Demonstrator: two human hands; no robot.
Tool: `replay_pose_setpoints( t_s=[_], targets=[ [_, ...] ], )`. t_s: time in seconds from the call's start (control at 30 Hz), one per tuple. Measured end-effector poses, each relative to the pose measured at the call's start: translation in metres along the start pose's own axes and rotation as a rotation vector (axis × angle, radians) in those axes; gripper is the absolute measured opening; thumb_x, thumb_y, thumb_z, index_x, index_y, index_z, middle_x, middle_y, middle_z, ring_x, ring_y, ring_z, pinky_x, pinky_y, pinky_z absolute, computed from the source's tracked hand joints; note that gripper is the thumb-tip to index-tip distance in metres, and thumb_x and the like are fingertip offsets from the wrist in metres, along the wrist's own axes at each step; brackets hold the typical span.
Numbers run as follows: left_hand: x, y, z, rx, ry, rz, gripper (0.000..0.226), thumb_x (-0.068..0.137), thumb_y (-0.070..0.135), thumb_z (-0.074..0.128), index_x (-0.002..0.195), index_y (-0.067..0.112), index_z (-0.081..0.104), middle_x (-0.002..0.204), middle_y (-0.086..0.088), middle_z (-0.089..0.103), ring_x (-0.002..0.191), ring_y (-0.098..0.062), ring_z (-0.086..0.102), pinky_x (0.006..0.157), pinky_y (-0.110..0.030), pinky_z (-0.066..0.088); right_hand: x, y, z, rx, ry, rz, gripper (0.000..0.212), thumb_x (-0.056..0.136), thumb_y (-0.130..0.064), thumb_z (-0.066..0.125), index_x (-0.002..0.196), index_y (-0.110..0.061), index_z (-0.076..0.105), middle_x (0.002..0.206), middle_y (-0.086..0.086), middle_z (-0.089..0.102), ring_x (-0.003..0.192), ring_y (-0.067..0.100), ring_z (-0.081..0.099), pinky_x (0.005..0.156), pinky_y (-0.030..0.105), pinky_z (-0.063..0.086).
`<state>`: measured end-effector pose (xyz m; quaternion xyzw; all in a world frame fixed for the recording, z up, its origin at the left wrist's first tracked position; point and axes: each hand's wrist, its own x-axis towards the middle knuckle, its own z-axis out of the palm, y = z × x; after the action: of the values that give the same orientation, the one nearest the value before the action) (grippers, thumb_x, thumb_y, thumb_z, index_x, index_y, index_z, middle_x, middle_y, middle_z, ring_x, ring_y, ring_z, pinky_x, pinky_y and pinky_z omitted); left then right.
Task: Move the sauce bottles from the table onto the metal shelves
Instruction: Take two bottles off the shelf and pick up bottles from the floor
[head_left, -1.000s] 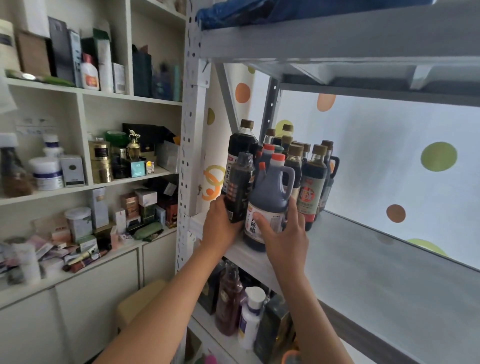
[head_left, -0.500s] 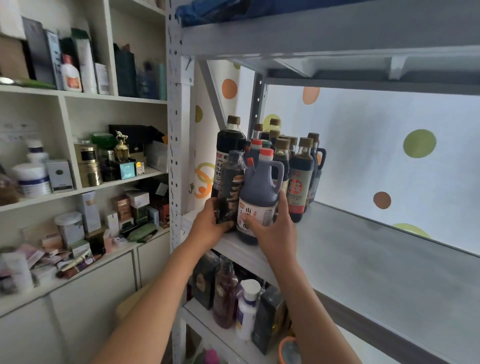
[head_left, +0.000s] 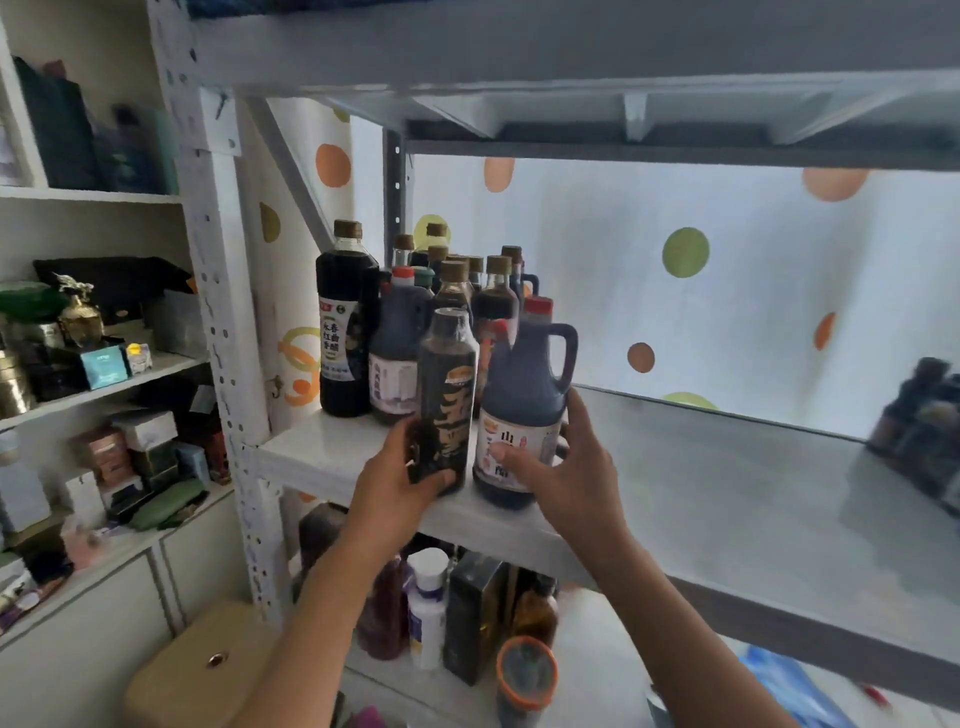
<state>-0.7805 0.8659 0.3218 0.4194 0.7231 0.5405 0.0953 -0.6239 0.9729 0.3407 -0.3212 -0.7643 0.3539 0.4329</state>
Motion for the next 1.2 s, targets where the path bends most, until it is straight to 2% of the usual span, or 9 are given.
replay_pose_setpoints(
  t_s=[0.1,0.2,0.33,0.5,0.7,0.8,0.97,1.1,1.2],
  targets=[
    [0.0,0.005,0.017,-0.01,-0.014,-0.019,0.064,0.081,0.02,0.077,0.134,0.031,0.043,0.119,0.016,0.056,0.112,-0.006,0.051,0.098,-0.027,0.039,0.006,0.012,-0.022,-0.039,0.045,0.028,0.095,0.078,-0.043,0.08,0.152,-0.04,0.02,0.142,-0.007,0.056,0.121,0.019,0.06,0.086,0.027,0.055],
    [0.006,0.011,0.029,0.004,-0.019,-0.019,0.065,0.08,0.019,0.078,0.132,0.032,0.043,0.124,0.01,0.06,0.117,-0.013,0.056,0.104,-0.036,0.044,0.027,0.024,-0.035,-0.067,0.034,0.03,0.094,0.078,-0.04,0.08,0.151,-0.038,0.021,0.139,-0.004,0.058,0.116,0.021,0.063,0.071,0.015,0.051],
    [0.007,0.024,0.049,0.07,-0.01,-0.037,0.065,0.082,0.018,0.076,0.136,0.028,0.041,0.133,0.006,0.058,0.123,-0.014,0.054,0.107,-0.035,0.042,0.065,0.041,-0.046,-0.152,-0.025,0.053,0.093,0.08,-0.04,0.078,0.15,-0.035,0.017,0.14,0.001,0.057,0.115,0.029,0.064,0.082,0.039,0.058],
    [0.02,0.042,0.08,0.151,-0.056,-0.046,0.07,0.083,0.023,0.075,0.142,0.027,0.037,0.14,0.004,0.054,0.128,-0.016,0.05,0.109,-0.038,0.041,0.115,0.064,-0.055,-0.322,-0.041,0.04,0.081,0.085,-0.044,0.07,0.143,-0.031,0.015,0.126,0.003,0.064,0.095,0.03,0.067,0.075,0.041,0.059],
    [0.037,0.052,0.108,0.177,-0.015,-0.016,0.071,0.08,0.025,0.077,0.143,0.029,0.042,0.136,0.007,0.057,0.124,-0.01,0.052,0.107,-0.04,0.044,0.174,0.095,-0.036,-0.306,0.059,0.034,0.077,0.088,-0.045,0.065,0.143,-0.027,0.014,0.113,0.004,0.069,0.089,0.031,0.069,0.071,0.04,0.058],
    [0.049,0.05,0.118,0.169,0.035,-0.007,0.069,0.077,0.02,0.08,0.139,0.024,0.05,0.128,0.006,0.063,0.115,-0.007,0.057,0.103,-0.034,0.047,0.201,0.104,-0.025,-0.226,0.042,0.027,0.081,0.087,-0.045,0.067,0.146,-0.025,0.013,0.116,0.008,0.067,0.096,0.035,0.068,0.074,0.041,0.054],
    [0.07,0.048,0.138,0.185,0.084,0.0,0.065,0.077,0.014,0.08,0.136,0.018,0.052,0.123,0.004,0.064,0.108,-0.004,0.058,0.083,-0.002,0.039,0.226,0.114,-0.005,-0.114,0.041,0.056,0.084,0.087,-0.046,0.066,0.148,-0.025,0.012,0.127,0.014,0.061,0.105,0.039,0.063,0.074,0.037,0.045],
    [0.097,0.044,0.155,0.26,0.127,-0.011,0.061,0.074,0.017,0.082,0.129,0.015,0.055,0.122,-0.003,0.066,0.113,-0.017,0.062,0.098,-0.026,0.047,0.232,0.124,0.006,-0.028,0.056,0.041,0.086,0.089,-0.045,0.065,0.154,-0.024,0.013,0.136,0.016,0.055,0.116,0.038,0.057,0.079,0.036,0.041],
    [0.112,0.042,0.17,0.326,0.188,-0.025,0.059,0.074,0.024,0.082,0.126,0.014,0.056,0.119,-0.008,0.068,0.112,-0.023,0.063,0.096,-0.038,0.05,0.236,0.129,0.008,0.085,0.026,0.055,0.084,0.087,-0.042,0.067,0.155,-0.03,0.018,0.139,0.01,0.055,0.12,0.033,0.057,0.091,0.039,0.047]
  ],
)
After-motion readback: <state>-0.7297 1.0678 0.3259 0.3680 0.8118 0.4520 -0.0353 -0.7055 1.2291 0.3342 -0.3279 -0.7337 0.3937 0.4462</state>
